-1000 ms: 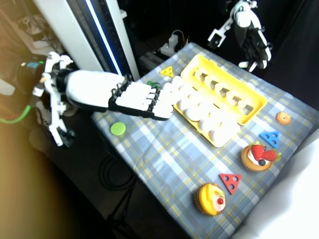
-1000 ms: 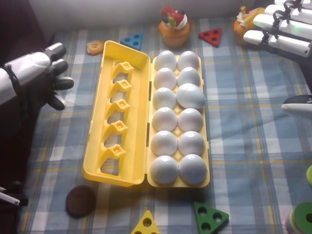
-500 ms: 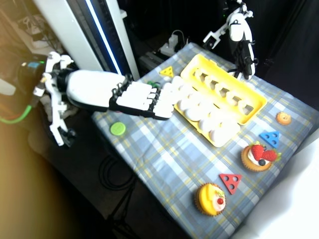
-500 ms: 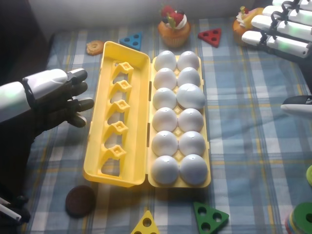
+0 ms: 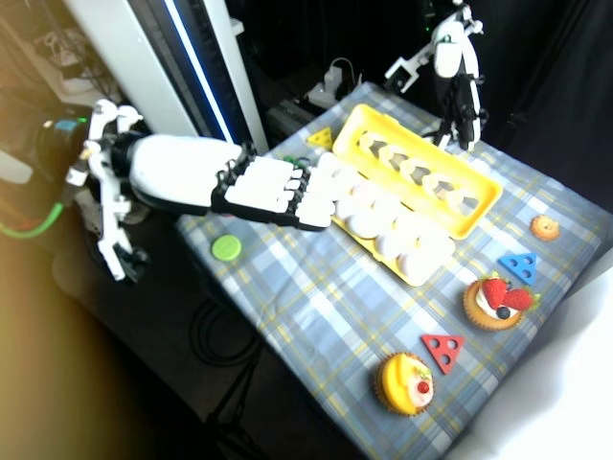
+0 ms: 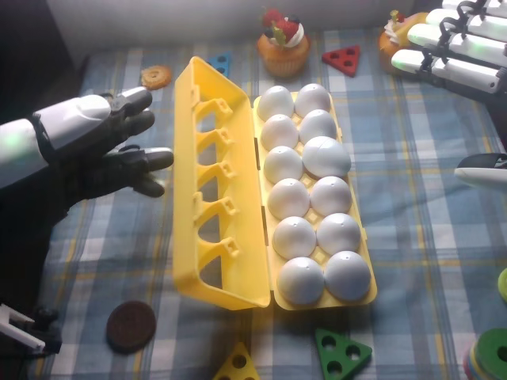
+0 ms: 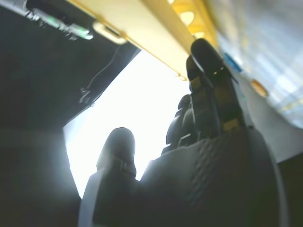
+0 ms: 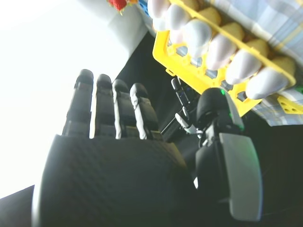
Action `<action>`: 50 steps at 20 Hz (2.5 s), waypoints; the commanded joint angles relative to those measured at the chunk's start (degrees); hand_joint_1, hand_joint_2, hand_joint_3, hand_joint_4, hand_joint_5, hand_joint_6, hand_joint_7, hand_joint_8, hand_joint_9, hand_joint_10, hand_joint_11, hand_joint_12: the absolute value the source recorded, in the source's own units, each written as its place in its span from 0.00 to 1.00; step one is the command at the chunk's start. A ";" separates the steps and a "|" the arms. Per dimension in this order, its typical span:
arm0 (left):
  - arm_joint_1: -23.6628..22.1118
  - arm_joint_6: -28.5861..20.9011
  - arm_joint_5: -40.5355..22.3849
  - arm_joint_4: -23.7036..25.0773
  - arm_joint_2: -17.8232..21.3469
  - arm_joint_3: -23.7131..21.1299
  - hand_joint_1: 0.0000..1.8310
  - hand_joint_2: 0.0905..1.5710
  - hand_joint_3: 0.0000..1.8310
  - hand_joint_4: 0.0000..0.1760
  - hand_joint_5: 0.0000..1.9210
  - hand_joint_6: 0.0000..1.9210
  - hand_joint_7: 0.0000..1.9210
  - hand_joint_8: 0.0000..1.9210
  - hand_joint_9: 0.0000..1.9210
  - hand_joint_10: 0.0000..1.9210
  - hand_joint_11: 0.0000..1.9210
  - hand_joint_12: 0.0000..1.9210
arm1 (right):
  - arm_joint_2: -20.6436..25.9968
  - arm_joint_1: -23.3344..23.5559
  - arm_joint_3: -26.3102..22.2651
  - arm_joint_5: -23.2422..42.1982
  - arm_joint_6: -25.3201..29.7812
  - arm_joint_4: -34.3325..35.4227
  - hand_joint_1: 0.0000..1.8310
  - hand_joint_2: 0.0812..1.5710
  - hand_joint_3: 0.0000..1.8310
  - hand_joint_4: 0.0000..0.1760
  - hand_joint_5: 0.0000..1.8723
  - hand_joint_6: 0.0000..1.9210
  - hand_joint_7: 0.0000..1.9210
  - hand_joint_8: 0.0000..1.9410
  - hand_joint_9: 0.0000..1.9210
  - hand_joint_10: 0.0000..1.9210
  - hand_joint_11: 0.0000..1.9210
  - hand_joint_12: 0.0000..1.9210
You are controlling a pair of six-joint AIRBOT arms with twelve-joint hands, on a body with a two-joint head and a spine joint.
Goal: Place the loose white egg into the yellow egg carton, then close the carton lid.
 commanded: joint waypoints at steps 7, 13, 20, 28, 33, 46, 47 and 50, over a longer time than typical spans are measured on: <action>-9.45 -0.60 -5.45 5.97 -1.75 1.18 0.02 0.81 0.00 0.40 0.00 0.00 0.00 0.00 0.21 0.00 0.06 0.70 | 0.43 0.06 0.20 7.06 -0.22 0.92 0.19 0.82 0.01 0.00 0.00 0.00 0.00 0.00 0.00 0.00 0.00 0.00; -12.05 -2.96 -1.57 9.51 -3.29 2.71 0.00 0.79 0.00 0.26 0.00 0.00 0.00 0.00 0.21 0.00 0.10 0.71 | 0.84 -0.48 0.06 7.14 -0.22 1.24 0.16 0.82 0.00 0.01 0.00 0.00 0.00 0.00 0.00 0.00 0.00 0.00; -7.77 3.77 -3.70 7.60 5.49 -3.91 0.00 0.77 0.00 0.26 0.00 0.00 0.00 0.00 0.19 0.03 0.08 0.74 | 1.06 -1.15 -0.20 7.44 -0.22 1.83 0.18 0.84 0.01 0.00 0.00 0.00 0.00 0.00 0.00 0.00 0.00 0.00; -4.05 0.80 2.45 5.37 4.21 -1.33 0.00 0.87 0.00 0.00 0.00 0.00 0.00 0.00 0.17 0.01 0.04 0.70 | 0.87 -1.22 -0.15 7.39 -0.22 1.93 0.19 0.83 0.00 0.00 0.00 0.00 0.00 0.00 0.00 0.00 0.00 0.00; -4.08 -3.13 6.22 7.25 1.67 1.41 0.00 0.85 0.00 0.03 0.00 0.00 0.00 0.00 0.16 0.01 0.03 0.69 | 0.72 -1.39 0.00 7.24 -0.22 1.92 0.18 0.82 0.00 0.00 0.00 0.00 0.00 0.00 0.00 0.00 0.00 0.00; -3.91 -6.98 8.18 9.18 -0.51 3.00 0.00 0.82 0.00 0.00 0.00 0.00 0.00 0.00 0.22 0.01 0.13 0.69 | 0.51 -1.85 0.18 7.00 -0.21 2.32 0.16 0.83 0.00 0.00 0.00 0.00 0.00 0.00 0.00 0.00 0.00 0.00; -3.96 -6.74 8.40 9.27 -0.39 2.95 0.00 0.81 0.00 0.08 0.00 0.00 0.00 0.00 0.20 0.00 0.08 0.71 | 0.49 -1.88 0.18 7.00 -0.21 2.39 0.17 0.83 0.00 0.00 0.00 0.00 0.00 0.00 0.00 0.00 0.00 0.00; -4.07 -6.57 8.36 9.69 -0.05 2.71 0.00 0.81 0.00 0.08 0.00 0.00 0.00 0.00 0.15 0.00 0.01 0.76 | 0.33 -1.90 0.28 7.00 -0.21 2.40 0.18 0.83 0.00 0.00 0.00 0.00 0.00 0.00 0.00 0.00 0.00 0.00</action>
